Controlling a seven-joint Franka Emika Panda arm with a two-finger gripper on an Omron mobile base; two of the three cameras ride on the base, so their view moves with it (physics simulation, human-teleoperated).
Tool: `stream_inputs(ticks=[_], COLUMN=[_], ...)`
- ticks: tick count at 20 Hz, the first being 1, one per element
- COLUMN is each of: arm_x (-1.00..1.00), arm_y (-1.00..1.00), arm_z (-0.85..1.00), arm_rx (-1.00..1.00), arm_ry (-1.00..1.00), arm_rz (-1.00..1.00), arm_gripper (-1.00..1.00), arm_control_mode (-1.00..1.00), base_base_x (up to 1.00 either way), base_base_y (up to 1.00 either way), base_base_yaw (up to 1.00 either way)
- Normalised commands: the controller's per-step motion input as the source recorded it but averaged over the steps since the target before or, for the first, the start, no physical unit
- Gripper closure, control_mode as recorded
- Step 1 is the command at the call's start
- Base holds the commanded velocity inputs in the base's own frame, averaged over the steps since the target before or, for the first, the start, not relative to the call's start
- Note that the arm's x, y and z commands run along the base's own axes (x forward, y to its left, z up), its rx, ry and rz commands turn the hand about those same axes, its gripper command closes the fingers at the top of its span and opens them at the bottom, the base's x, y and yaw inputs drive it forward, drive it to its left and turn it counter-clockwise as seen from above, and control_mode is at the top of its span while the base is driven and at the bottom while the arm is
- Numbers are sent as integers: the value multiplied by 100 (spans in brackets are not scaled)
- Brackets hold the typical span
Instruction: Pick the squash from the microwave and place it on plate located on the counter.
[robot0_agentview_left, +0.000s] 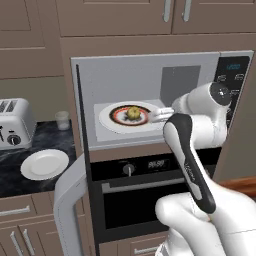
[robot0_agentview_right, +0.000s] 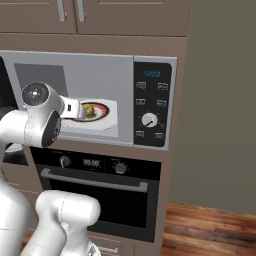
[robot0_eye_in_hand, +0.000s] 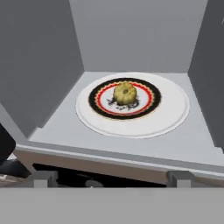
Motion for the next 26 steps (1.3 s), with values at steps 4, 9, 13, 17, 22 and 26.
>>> stream_inputs(ticks=[4, 9, 13, 17, 22, 26], arm_x=[44, 67, 67, 59, 54, 56], arm_y=[21, 18, 0, 0, 0, 0], arm_z=[14, -3, -33, -34, -7, -20], arm_rx=[0, -1, -3, -4, -1, 0], arm_ry=[0, 0, 0, 5, 12, 12], arm_rz=[0, 0, 0, 0, -1, 0], arm_gripper=[-100, -100, -100, -100, -100, -100], arm_control_mode=[-100, -100, -100, -100, -100, -100], base_base_x=[0, 0, 0, 0, 0, 0], base_base_y=[0, 0, 0, 0, 0, 0], base_base_yaw=[0, 0, 0, 0, 0, 0])
